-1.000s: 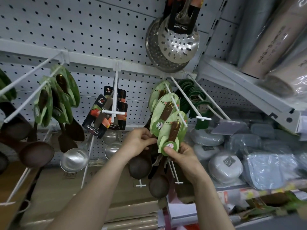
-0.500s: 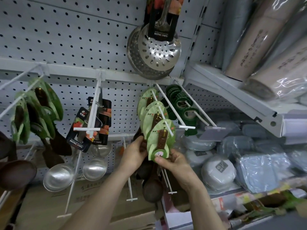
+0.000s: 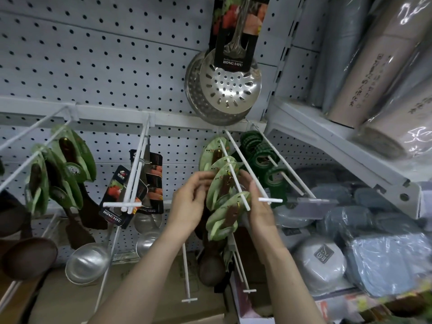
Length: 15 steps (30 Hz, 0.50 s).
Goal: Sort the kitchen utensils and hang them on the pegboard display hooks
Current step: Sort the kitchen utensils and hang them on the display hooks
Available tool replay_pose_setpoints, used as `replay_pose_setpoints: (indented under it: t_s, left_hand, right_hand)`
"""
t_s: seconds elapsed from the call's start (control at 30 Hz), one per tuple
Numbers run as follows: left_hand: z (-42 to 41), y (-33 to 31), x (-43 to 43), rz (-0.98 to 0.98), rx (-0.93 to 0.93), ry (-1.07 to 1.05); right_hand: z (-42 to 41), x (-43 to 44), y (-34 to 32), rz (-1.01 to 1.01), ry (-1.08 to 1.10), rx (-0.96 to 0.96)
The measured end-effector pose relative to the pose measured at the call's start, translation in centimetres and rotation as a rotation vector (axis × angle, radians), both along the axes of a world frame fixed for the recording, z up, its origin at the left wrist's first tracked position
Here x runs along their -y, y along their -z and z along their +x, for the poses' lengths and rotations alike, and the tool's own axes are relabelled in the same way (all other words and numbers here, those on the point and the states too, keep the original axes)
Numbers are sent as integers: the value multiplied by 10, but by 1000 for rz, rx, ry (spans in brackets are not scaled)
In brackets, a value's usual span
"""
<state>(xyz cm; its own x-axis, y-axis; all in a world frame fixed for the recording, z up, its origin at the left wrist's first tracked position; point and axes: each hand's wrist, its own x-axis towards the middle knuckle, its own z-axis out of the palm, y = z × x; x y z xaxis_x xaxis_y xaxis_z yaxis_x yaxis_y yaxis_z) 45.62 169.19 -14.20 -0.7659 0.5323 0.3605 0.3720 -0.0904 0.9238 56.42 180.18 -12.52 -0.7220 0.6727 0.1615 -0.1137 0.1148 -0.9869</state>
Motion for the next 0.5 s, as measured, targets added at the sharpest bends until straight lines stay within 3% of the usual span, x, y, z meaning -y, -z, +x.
replay_pose_setpoints:
  t_s: [0.13,0.33,0.5]
  left_hand:
    - [-2,-26,-7,77,-108,-57]
    - [-12,-45,-18,3,-279,-203]
    - [-18,-55,-23,-110,-194,-318]
  right_hand:
    - [-11,-1,-10,-24,-10,8]
    - [-13,0,-18,-7,-95,32]
    - [-2,-1,-33,26,-120,46]
